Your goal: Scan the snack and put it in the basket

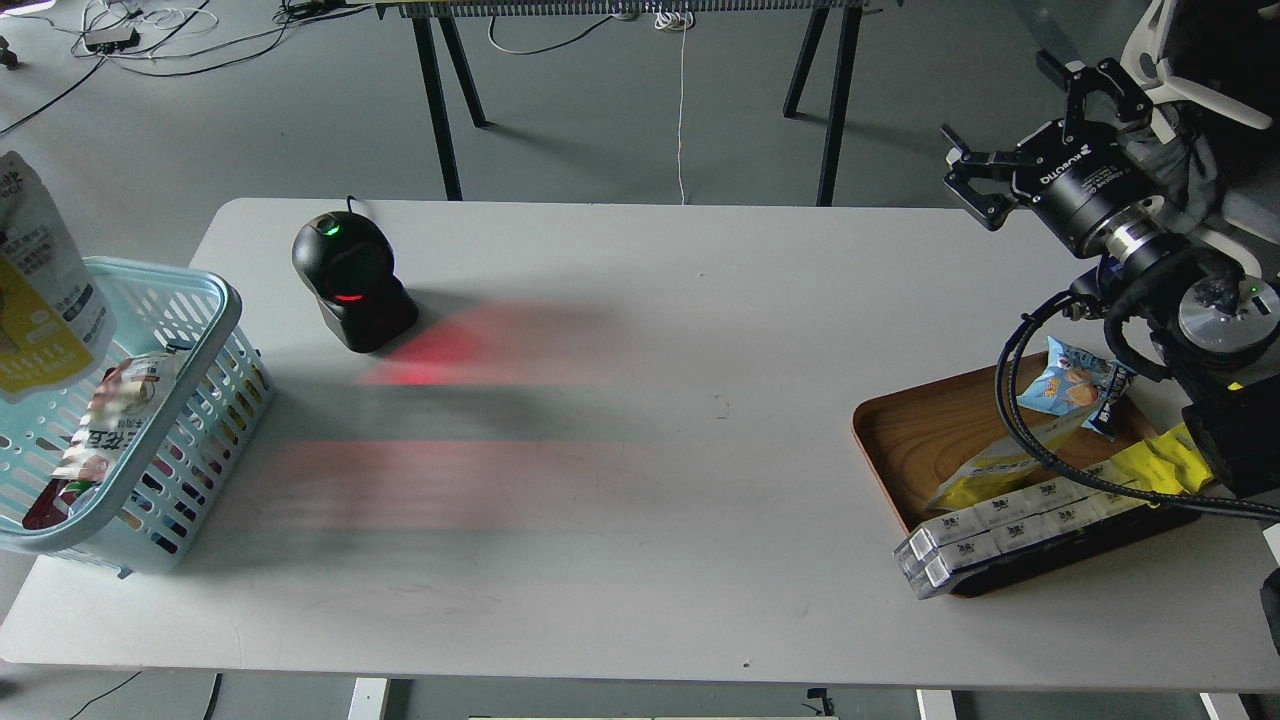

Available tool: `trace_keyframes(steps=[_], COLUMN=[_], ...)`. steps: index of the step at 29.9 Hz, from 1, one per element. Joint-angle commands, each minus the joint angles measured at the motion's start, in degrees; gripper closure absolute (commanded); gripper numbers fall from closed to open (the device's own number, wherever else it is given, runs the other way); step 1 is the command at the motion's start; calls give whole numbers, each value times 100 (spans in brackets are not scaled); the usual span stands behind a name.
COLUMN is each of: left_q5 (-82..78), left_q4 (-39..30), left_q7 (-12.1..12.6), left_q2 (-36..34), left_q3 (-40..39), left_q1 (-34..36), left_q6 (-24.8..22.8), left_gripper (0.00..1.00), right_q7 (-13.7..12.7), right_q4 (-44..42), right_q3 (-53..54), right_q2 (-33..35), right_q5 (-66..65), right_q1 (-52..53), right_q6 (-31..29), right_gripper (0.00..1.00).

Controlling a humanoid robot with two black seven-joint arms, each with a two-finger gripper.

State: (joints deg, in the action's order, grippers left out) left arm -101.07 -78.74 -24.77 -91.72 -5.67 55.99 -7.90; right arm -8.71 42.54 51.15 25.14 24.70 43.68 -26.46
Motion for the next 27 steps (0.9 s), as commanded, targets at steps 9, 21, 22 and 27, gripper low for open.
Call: trace_keyframes(steps=[9, 21, 22, 27], left_q5=[193, 464, 622, 1229], left_q4=[596, 728, 728, 728], left_q7=[-10, -54, -54, -19], left_q2=[233, 295, 295, 286], left_q3=[1243, 1525, 1517, 1333], left_q1=[0, 0, 0, 79], left_q6=[807, 1264, 1308, 1598], left_gripper=[98, 11, 4, 1], right_q7=[0, 0, 9, 9], right_q4=[0, 9, 17, 53], right_q3=[9, 9, 18, 18], right_q2=[-18, -53, -53, -53], right_q5=[-185, -185, -185, -185], right_q1=[0, 44, 44, 53], right_q6=[18, 27, 27, 18], right_gripper=[1, 1, 1, 1])
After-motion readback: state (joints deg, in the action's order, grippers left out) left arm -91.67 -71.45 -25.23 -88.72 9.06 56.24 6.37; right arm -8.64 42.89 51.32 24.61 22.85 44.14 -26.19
